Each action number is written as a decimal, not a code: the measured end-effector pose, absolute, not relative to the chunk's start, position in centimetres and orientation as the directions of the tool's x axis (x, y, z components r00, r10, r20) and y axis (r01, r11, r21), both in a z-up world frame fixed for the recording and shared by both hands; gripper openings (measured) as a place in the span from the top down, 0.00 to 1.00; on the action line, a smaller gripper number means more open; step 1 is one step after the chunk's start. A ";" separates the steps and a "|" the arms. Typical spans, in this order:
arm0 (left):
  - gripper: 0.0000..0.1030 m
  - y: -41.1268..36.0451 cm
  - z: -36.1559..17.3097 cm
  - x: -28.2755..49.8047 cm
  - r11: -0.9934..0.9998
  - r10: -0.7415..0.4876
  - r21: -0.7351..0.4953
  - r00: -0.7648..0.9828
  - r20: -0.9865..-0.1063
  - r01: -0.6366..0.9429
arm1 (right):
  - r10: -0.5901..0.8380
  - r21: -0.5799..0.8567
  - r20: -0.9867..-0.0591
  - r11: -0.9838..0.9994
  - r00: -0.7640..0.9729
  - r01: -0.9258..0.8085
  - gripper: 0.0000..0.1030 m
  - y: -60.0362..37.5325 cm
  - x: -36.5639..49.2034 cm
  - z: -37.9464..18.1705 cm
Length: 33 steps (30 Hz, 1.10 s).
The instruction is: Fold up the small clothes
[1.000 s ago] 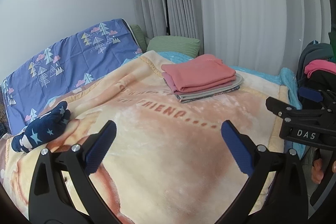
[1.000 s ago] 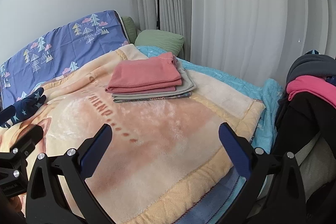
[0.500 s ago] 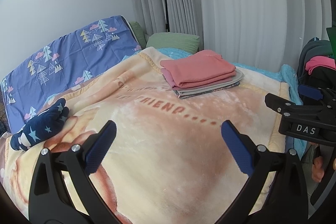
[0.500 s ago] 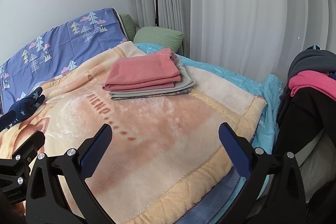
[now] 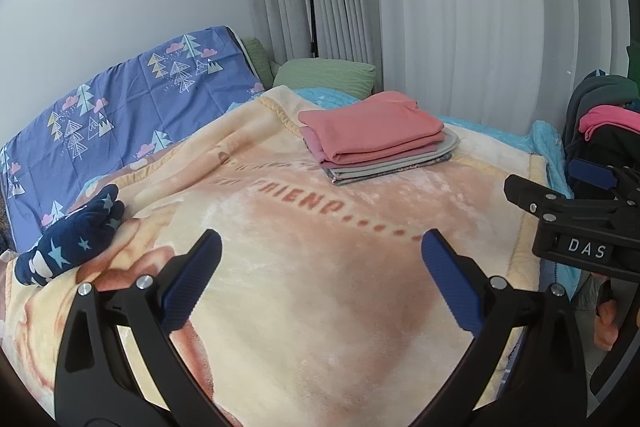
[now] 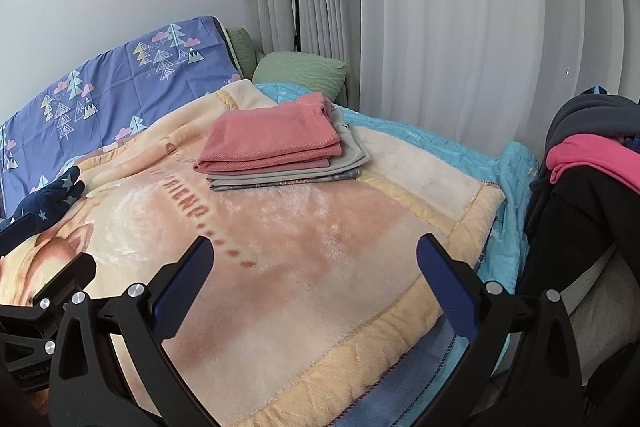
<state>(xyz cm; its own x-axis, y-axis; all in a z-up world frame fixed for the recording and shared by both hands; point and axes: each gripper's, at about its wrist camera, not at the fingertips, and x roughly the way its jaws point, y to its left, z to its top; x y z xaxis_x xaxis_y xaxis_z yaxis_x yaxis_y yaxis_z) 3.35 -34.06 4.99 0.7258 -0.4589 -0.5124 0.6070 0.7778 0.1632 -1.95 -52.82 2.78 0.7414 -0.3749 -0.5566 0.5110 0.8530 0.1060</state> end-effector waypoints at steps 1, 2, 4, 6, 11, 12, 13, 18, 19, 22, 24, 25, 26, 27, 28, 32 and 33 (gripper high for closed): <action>0.02 -34.1 4.9 3.3 0.776 -0.460 0.163 0.724 -0.514 0.609 | -0.374 0.107 -0.556 0.853 0.742 0.511 0.01 -52.8 -1.9 2.8; 0.02 -34.1 4.9 3.3 0.775 -0.461 0.163 0.723 -0.514 0.611 | -0.376 0.105 -0.555 0.853 0.742 0.511 0.01 -52.8 -2.0 2.7; 0.02 -34.1 4.8 3.2 0.773 -0.463 0.163 0.721 -0.516 0.613 | -0.376 0.105 -0.556 0.853 0.741 0.511 0.01 -52.8 -2.0 2.8; 0.02 -34.1 4.7 3.3 0.772 -0.463 0.162 0.719 -0.519 0.614 | -0.375 0.103 -0.561 0.853 0.738 0.512 0.01 -52.9 -2.0 2.8; 0.02 -34.0 4.6 3.3 0.775 -0.462 0.153 0.715 -0.525 0.613 | -0.375 0.103 -0.561 0.853 0.738 0.511 0.01 -52.9 -2.0 2.9; 0.02 -33.9 4.6 3.3 0.775 -0.462 0.152 0.715 -0.525 0.613 | -0.374 0.103 -0.561 0.854 0.739 0.511 0.01 -52.8 -2.0 2.9; 0.02 -33.9 4.6 3.3 0.776 -0.462 0.150 0.715 -0.525 0.612 | -0.374 0.102 -0.561 0.854 0.739 0.509 0.01 -52.8 -2.0 2.9; 0.02 -33.8 4.5 3.6 0.782 -0.463 0.132 0.710 -0.531 0.609 | -0.371 0.094 -0.559 0.860 0.742 0.501 0.01 -52.5 -2.0 3.0; 0.02 -33.8 4.5 3.5 0.782 -0.464 0.130 0.709 -0.531 0.609 | -0.371 0.092 -0.558 0.861 0.742 0.500 0.01 -52.5 -2.0 3.0; 0.02 -33.9 4.6 3.3 0.777 -0.471 0.133 0.708 -0.526 0.615 | -0.381 0.086 -0.555 0.858 0.740 0.506 0.01 -52.4 -2.1 3.1; 0.02 -34.0 4.6 3.3 0.776 -0.472 0.135 0.708 -0.525 0.616 | -0.382 0.091 -0.557 0.855 0.738 0.511 0.01 -52.5 -2.1 3.1; 0.02 -34.0 4.5 3.3 0.775 -0.472 0.135 0.708 -0.526 0.617 | -0.381 0.093 -0.557 0.854 0.738 0.511 0.01 -52.6 -2.1 3.1; 0.02 -33.9 4.5 3.3 0.775 -0.471 0.136 0.708 -0.527 0.617 | -0.383 0.090 -0.557 0.854 0.737 0.512 0.01 -52.6 -2.0 3.1; 0.02 -34.0 4.5 3.3 0.776 -0.470 0.136 0.709 -0.526 0.615 | -0.382 0.088 -0.557 0.855 0.737 0.510 0.01 -52.6 -2.0 3.1; 0.02 -34.0 4.5 3.3 0.776 -0.471 0.134 0.708 -0.526 0.616 | -0.381 0.089 -0.557 0.856 0.738 0.509 0.01 -52.6 -2.0 3.1; 0.02 -34.0 4.5 3.2 0.776 -0.471 0.134 0.707 -0.527 0.617 | -0.383 0.086 -0.560 0.855 0.735 0.511 0.01 -52.6 -2.0 3.0; 0.02 -34.0 4.5 3.3 0.775 -0.472 0.134 0.707 -0.527 0.618 | -0.384 0.086 -0.561 0.855 0.734 0.512 0.01 -52.7 -2.0 3.0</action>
<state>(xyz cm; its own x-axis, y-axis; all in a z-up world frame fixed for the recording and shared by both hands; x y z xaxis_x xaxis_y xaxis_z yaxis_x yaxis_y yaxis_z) 3.26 -33.98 4.49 0.7067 -0.4721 -0.5269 0.6175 0.7751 0.1338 -1.95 -52.73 2.99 0.7339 -0.3836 -0.5605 0.5121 0.8546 0.0857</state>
